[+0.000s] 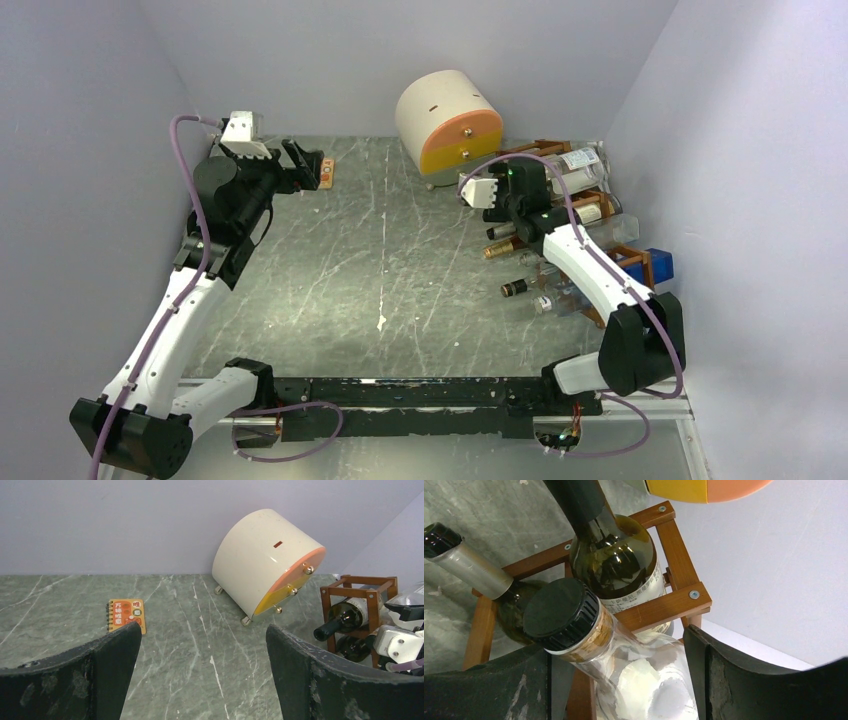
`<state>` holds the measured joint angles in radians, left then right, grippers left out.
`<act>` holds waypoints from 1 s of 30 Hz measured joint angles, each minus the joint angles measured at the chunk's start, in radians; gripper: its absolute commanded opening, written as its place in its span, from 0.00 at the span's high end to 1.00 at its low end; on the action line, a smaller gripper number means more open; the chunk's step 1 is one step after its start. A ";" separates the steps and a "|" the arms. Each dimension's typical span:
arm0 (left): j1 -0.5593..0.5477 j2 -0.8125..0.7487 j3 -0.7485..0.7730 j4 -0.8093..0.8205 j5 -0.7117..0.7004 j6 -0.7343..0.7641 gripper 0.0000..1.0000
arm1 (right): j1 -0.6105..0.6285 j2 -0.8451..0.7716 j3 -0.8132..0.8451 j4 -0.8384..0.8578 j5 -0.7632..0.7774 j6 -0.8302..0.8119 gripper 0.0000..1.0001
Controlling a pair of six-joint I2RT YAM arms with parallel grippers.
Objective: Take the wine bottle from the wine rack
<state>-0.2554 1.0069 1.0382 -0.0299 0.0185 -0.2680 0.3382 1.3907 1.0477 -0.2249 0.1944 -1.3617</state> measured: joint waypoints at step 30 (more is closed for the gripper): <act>0.000 0.006 -0.005 0.000 -0.020 0.002 0.02 | -0.002 -0.136 -0.115 0.225 -0.053 0.016 1.00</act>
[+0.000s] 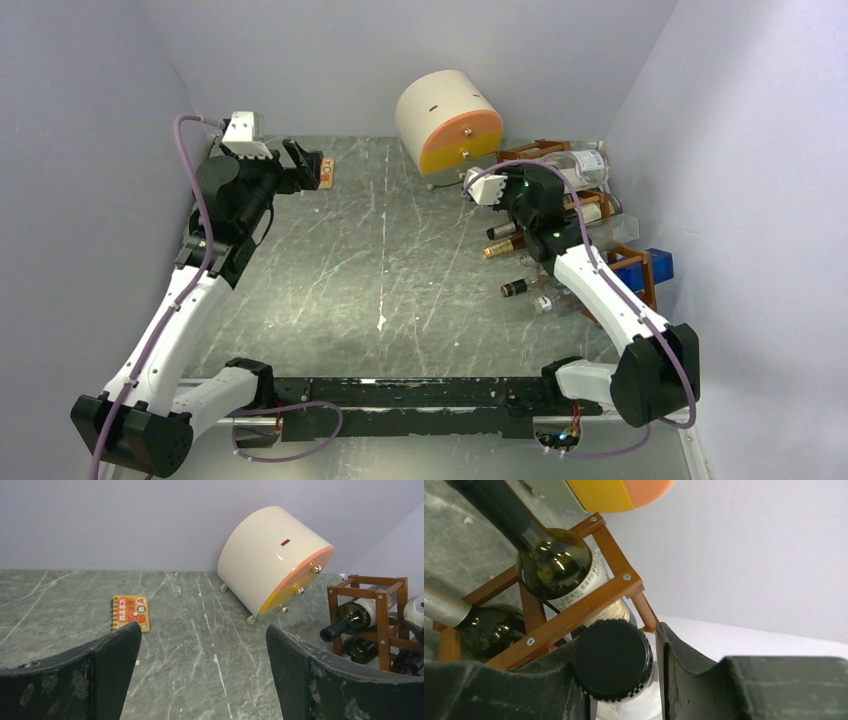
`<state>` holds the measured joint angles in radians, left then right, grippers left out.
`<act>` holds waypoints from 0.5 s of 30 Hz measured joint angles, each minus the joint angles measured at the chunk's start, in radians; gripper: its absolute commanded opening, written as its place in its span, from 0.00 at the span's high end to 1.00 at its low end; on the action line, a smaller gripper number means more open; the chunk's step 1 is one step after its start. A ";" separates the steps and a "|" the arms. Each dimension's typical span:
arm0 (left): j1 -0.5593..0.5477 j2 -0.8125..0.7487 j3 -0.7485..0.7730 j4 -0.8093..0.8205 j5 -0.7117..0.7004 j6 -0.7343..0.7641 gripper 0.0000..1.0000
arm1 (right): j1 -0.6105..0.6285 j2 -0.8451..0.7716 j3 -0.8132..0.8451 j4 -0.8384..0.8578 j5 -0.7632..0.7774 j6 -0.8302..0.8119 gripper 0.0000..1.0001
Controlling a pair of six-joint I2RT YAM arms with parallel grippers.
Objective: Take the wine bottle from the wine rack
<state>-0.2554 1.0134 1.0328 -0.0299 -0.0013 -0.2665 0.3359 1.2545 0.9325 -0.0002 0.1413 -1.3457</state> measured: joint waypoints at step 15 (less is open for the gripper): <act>0.000 0.023 0.000 0.000 -0.010 0.000 0.02 | -0.006 -0.087 -0.026 0.098 0.059 0.210 1.00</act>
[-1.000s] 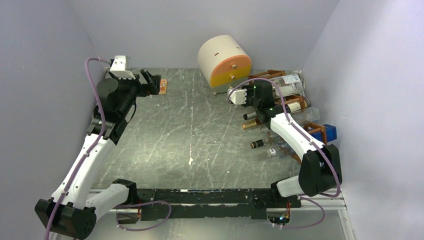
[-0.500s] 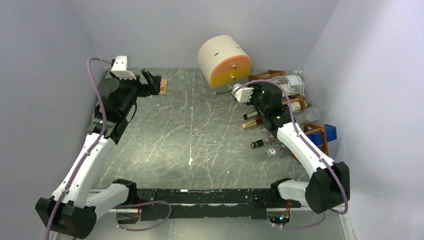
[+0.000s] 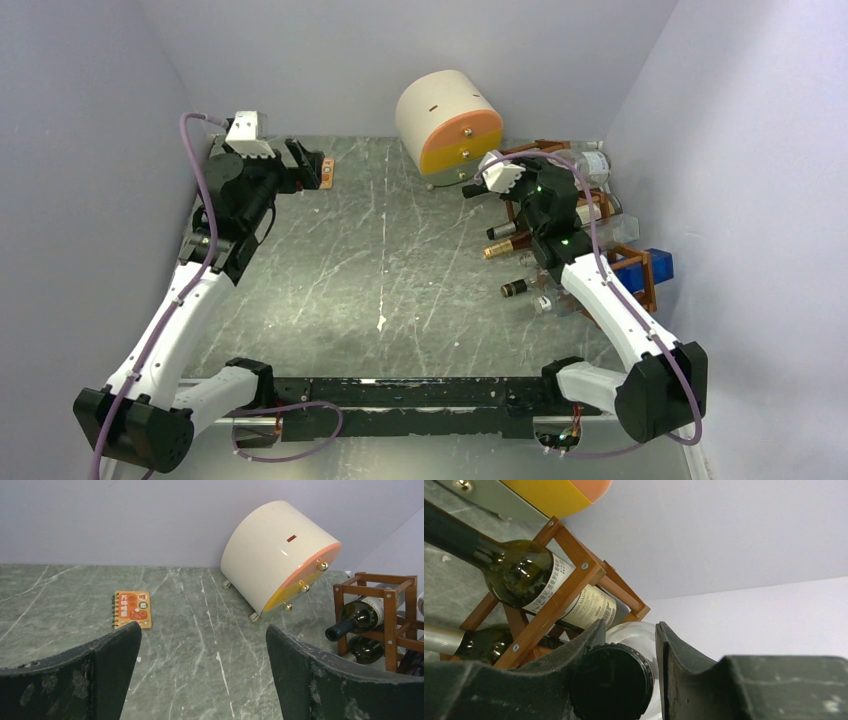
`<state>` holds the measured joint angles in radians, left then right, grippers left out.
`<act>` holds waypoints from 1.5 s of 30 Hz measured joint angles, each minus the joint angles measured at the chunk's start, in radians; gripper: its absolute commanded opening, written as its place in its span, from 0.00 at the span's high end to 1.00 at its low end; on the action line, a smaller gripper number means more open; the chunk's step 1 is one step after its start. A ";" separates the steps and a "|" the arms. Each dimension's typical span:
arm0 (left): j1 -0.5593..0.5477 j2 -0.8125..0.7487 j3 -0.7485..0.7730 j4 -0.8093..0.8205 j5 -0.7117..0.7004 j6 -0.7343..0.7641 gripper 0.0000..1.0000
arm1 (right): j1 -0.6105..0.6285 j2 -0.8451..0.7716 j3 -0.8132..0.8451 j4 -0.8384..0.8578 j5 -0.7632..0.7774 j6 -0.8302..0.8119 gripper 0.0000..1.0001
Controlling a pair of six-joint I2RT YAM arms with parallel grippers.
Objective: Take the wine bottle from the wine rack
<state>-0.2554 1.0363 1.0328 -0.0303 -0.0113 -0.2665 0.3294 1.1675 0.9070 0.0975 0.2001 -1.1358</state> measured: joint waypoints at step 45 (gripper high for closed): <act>-0.001 0.034 0.000 -0.005 -0.003 0.001 0.02 | 0.005 0.042 0.383 -0.201 0.108 0.579 1.00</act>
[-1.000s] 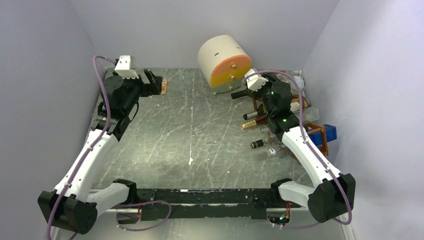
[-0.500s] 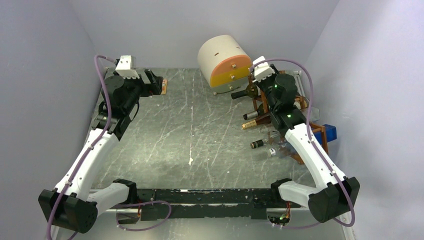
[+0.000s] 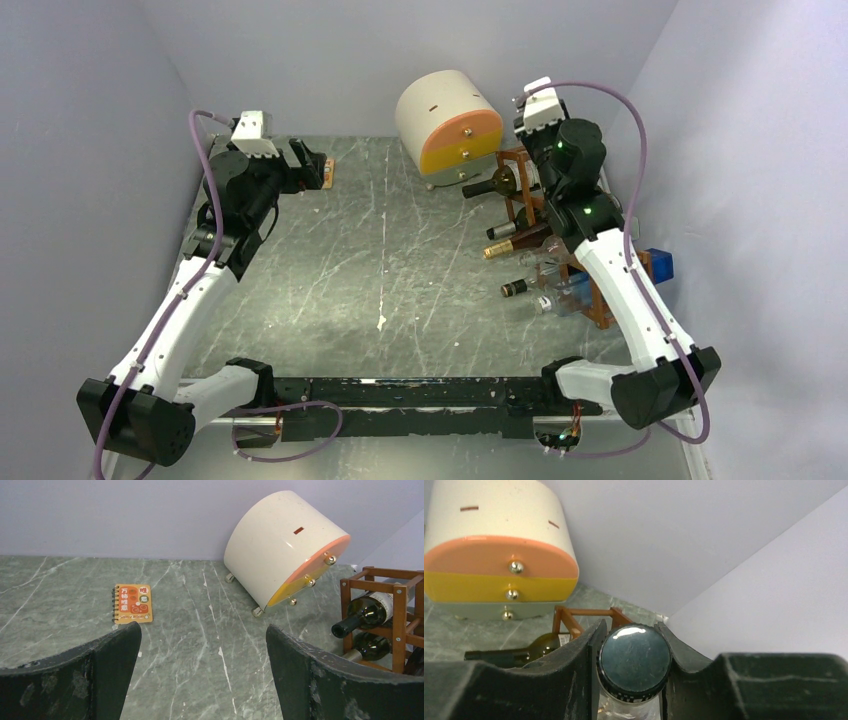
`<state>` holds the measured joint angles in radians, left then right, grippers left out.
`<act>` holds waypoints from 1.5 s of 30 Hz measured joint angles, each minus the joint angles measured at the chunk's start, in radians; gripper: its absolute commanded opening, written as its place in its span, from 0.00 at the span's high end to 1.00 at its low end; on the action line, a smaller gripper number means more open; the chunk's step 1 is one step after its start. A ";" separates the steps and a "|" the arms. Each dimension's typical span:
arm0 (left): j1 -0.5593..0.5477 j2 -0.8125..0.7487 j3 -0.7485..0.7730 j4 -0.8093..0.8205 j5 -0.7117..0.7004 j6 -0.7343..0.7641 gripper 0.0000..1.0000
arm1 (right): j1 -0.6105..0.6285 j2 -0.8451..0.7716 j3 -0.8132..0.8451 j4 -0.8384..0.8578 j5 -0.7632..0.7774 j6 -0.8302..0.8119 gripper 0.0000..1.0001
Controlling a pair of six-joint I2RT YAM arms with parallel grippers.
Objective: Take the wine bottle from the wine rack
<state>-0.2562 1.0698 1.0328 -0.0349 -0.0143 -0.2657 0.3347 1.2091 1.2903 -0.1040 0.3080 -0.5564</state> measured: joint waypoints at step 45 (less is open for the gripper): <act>0.000 -0.147 -0.035 -0.034 -0.338 -0.013 0.02 | 0.449 0.877 0.356 0.529 -0.062 0.491 1.00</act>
<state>-0.2558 0.9230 0.9974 -0.0685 -0.3527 -0.2783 0.7837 2.0865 1.6459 0.4255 0.2459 -0.0650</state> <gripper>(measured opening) 0.982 0.396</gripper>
